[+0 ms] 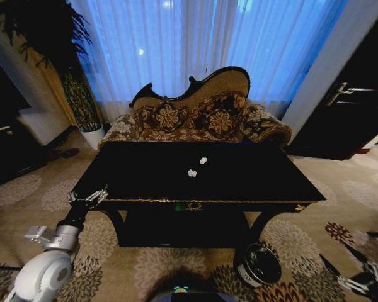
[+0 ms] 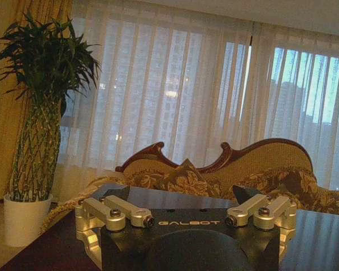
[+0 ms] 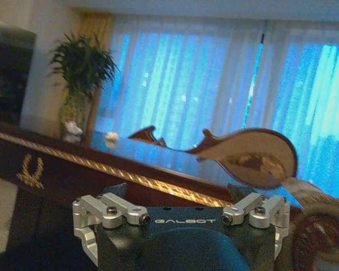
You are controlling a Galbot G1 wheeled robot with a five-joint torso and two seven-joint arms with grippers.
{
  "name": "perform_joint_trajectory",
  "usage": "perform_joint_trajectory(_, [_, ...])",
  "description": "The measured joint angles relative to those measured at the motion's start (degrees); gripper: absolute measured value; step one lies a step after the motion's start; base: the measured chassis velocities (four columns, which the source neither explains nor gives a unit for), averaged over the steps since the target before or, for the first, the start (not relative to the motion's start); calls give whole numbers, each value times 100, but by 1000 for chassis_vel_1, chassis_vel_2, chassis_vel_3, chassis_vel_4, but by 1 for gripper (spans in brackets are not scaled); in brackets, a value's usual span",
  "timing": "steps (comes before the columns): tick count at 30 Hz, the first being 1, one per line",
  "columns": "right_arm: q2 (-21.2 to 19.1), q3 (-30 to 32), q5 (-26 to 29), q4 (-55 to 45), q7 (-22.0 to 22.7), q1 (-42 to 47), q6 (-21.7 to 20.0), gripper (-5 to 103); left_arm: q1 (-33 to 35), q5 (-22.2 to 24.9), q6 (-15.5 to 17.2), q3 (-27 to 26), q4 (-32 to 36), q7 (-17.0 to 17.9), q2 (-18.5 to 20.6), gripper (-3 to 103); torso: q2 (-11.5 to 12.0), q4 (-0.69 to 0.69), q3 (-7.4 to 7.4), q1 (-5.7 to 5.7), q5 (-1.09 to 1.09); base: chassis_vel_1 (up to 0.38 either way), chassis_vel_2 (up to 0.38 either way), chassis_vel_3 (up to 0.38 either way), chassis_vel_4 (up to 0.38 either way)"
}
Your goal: Move to the front of the table and place the trash on the table into the trash bin.
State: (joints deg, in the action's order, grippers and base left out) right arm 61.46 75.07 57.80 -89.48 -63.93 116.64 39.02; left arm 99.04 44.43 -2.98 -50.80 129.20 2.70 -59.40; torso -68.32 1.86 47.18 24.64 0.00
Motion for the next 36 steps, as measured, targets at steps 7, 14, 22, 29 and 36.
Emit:
perform_joint_trajectory(7, [167, 2, -59, -922, 342, 167, -129, 100, 12, -30, 0, 8, 37, 0, -31, 100, 0, 0, 0, 0, -1, 0, 0, 0, 0])
perform_joint_trajectory(14, [112, -237, -512, -1629, 1311, 75, -255, 100, 39, -68, -39, 3, -9, -23, -80, 100, 0, -1, 0, 0, 0, 0, 0, 0, 0])
perform_joint_trajectory(22, [-106, -466, -1106, -2219, 2341, -55, -476, 100, 15, -62, -46, 8, -3, -29, -84, 100, 0, -1, 0, 0, 1, 0, 0, 0, 0])
perform_joint_trajectory(29, [-298, -611, -1652, -2822, 2948, -96, -827, 100, -20, -199, -68, 96, 1, -36, -133, 100, 0, 0, 0, 0, -1, 0, 0, 0, 0])
perform_joint_trajectory(36, [-575, -1010, -2014, -3276, 3430, -341, -1285, 100, -20, -243, -76, 110, 108, -42, -63, 100, 0, 0, 0, 0, 0, 0, 0, 0, 0])
